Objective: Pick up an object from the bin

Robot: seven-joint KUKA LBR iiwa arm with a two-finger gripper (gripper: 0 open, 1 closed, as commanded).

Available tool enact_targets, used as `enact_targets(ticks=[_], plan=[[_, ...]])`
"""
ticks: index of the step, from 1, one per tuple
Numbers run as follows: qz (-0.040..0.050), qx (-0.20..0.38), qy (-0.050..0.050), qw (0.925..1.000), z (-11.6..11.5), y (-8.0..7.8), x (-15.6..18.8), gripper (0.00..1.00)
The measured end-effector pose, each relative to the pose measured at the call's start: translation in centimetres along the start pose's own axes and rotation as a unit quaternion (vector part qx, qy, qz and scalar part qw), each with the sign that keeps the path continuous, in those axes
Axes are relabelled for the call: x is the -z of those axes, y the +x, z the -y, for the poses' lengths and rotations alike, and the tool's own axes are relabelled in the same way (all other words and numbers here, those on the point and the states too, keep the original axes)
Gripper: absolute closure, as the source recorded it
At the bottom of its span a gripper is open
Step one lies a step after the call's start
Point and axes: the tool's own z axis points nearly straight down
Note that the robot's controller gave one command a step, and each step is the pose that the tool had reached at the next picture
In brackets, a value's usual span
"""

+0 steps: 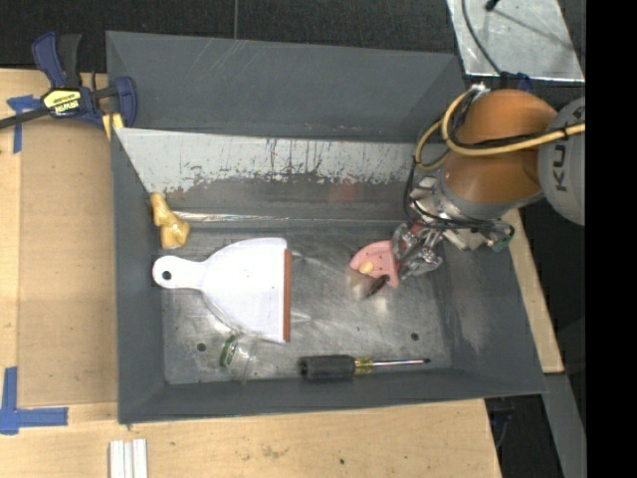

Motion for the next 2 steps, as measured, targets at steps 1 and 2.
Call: enact_targets(ticks=[1,2], plan=[[0.0000,0.000,0.000,1.0000,0.00,0.00,0.00,1.00],[0.0000,0.000,0.000,1.0000,0.01,-0.03,0.06,1.00]])
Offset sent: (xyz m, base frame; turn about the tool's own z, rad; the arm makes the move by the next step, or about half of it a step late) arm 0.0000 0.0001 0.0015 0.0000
